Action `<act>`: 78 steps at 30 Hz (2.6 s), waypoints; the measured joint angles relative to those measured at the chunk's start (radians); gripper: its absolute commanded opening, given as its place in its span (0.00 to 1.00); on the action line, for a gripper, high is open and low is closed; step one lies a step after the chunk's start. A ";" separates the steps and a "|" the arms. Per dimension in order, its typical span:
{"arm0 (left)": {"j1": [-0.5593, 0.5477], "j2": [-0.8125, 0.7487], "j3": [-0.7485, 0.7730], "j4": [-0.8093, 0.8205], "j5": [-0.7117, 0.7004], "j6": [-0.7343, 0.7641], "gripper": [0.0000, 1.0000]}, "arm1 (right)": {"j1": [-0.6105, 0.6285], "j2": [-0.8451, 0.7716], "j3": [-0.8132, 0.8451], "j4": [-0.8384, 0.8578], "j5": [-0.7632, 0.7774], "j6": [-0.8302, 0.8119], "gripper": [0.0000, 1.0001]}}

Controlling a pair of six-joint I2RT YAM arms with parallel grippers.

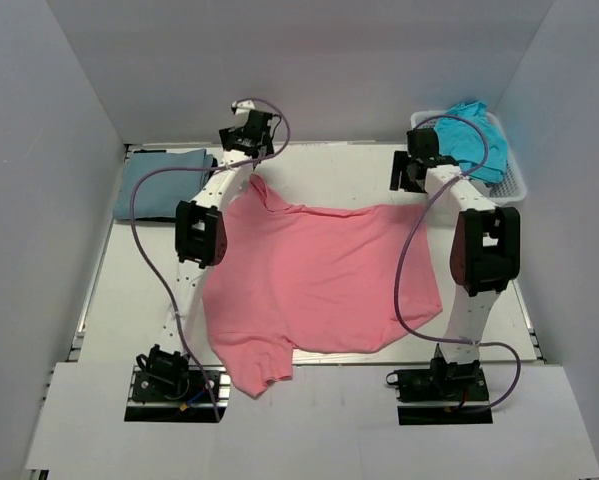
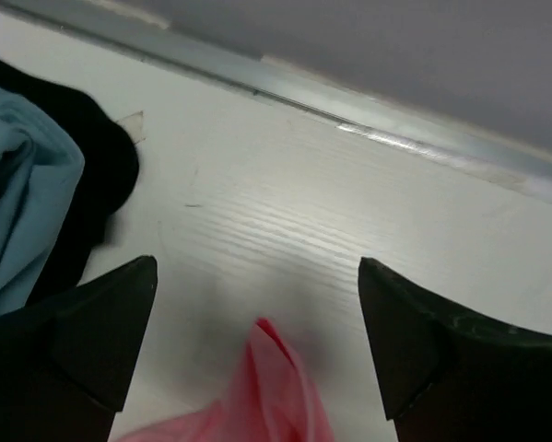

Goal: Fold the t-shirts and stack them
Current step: Flatten out the tshirt

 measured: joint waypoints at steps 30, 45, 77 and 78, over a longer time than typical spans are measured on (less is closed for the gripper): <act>-0.050 -0.854 -1.289 0.058 0.428 -0.217 1.00 | 0.100 -0.553 -0.679 0.042 -0.276 0.115 0.90; 0.046 -0.369 -0.802 0.001 0.350 -0.222 1.00 | 0.118 0.036 -0.200 0.002 -0.129 0.101 0.90; 0.018 -0.757 -1.149 0.007 0.536 -0.129 1.00 | 0.173 -0.141 -0.285 -0.164 -0.092 0.050 0.90; 0.017 -0.754 -1.172 0.013 0.540 -0.136 1.00 | 0.178 -0.141 -0.294 -0.166 -0.091 0.058 0.90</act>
